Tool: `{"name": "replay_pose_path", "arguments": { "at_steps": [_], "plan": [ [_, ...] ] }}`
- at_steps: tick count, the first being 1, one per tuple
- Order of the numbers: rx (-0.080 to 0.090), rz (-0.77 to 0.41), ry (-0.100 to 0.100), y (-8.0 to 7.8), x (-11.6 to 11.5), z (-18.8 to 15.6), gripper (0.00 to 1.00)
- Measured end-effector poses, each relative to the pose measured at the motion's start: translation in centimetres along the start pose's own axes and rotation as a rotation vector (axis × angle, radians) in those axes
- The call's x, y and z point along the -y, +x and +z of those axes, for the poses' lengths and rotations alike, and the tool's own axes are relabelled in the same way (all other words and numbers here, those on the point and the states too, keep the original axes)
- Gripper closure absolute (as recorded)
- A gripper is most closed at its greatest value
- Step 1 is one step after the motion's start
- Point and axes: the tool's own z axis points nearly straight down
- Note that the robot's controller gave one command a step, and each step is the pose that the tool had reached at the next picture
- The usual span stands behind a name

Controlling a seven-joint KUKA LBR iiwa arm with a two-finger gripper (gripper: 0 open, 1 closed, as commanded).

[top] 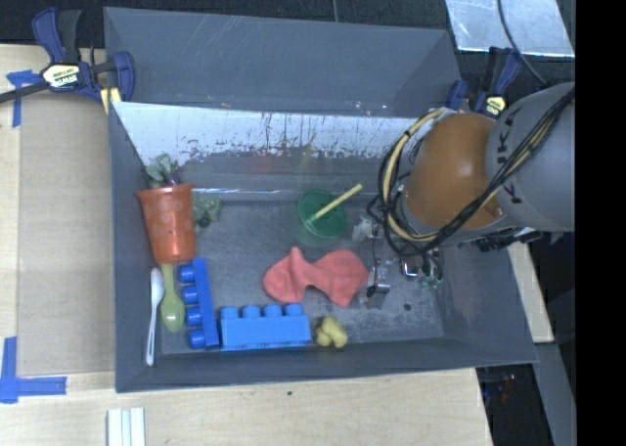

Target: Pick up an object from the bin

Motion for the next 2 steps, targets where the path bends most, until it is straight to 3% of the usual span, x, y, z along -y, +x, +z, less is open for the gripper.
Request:
{"name": "replay_pose_path", "arguments": {
  "at_steps": [1, 2],
  "plan": [
    [-0.004, 0.068, 0.0, 1.3, -1.5, 0.4, 0.0],
    [0.005, 0.063, 0.0, 0.6, -4.2, 0.6, 1.0]
  ]
}}
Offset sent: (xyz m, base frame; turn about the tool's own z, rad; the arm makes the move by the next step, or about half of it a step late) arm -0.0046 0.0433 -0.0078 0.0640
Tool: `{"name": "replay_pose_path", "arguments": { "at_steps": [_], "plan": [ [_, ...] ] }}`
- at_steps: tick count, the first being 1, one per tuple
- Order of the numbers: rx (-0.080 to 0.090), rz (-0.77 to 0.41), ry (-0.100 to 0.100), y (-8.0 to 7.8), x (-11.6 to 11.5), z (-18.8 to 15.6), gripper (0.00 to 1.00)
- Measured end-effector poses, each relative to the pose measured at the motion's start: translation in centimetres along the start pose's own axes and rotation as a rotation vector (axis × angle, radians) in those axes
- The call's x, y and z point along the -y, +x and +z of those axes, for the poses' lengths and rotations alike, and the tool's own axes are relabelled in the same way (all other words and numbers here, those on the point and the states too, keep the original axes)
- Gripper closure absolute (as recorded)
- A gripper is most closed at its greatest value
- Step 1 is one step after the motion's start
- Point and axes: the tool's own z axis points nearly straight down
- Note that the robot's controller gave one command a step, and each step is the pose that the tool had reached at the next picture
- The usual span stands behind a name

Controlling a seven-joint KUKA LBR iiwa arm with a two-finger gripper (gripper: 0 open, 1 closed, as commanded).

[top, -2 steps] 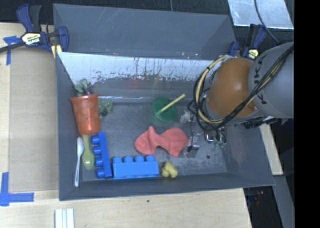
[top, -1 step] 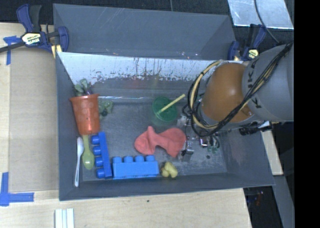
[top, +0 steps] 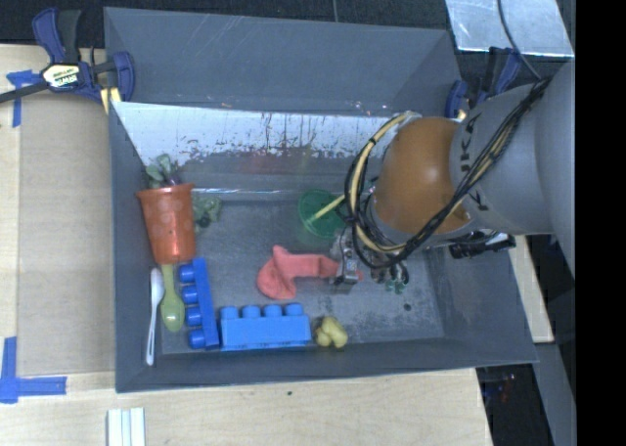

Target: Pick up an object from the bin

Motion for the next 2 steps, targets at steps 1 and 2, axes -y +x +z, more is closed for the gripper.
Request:
{"name": "replay_pose_path", "arguments": {
  "at_steps": [1, 2],
  "plan": [
    [0.0, -0.001, 0.0, 0.0, 0.0, 0.0, 1.0],
    [-0.007, -0.1, 0.002, 1.0, -1.1, -3.0, 1.0]
  ]
}}
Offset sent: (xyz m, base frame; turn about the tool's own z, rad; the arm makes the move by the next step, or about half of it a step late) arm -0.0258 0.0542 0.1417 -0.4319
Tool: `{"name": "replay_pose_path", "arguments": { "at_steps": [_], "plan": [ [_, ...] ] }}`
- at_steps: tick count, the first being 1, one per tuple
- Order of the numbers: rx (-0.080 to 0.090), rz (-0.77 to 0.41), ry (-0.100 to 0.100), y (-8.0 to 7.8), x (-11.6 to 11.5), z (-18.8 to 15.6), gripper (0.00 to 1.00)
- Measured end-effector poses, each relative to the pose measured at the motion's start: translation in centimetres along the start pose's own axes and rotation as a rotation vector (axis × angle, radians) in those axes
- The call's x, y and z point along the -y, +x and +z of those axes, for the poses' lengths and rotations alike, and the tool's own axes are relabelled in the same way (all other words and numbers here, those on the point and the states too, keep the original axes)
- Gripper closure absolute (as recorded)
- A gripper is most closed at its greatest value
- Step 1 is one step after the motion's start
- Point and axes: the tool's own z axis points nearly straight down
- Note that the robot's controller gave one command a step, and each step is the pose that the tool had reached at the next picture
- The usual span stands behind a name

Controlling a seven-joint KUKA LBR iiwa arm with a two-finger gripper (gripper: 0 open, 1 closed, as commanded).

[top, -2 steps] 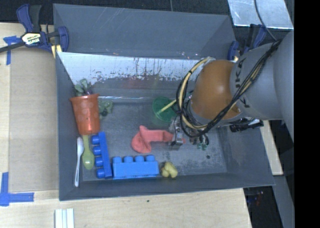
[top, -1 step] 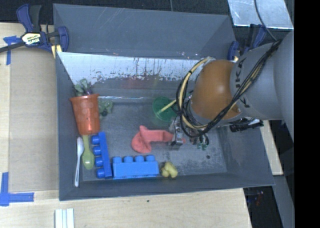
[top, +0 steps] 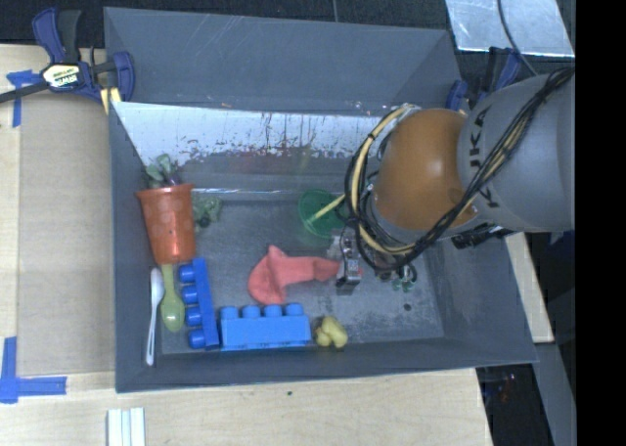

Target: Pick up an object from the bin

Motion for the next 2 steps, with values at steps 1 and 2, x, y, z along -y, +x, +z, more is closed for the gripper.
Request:
{"name": "replay_pose_path", "arguments": {
  "at_steps": [1, 2],
  "plan": [
    [-0.001, 0.008, -0.001, -0.3, 0.6, -5.9, 1.0],
    [-0.001, -0.028, 0.0, 0.1, -0.3, -13.4, 1.0]
  ]
}}
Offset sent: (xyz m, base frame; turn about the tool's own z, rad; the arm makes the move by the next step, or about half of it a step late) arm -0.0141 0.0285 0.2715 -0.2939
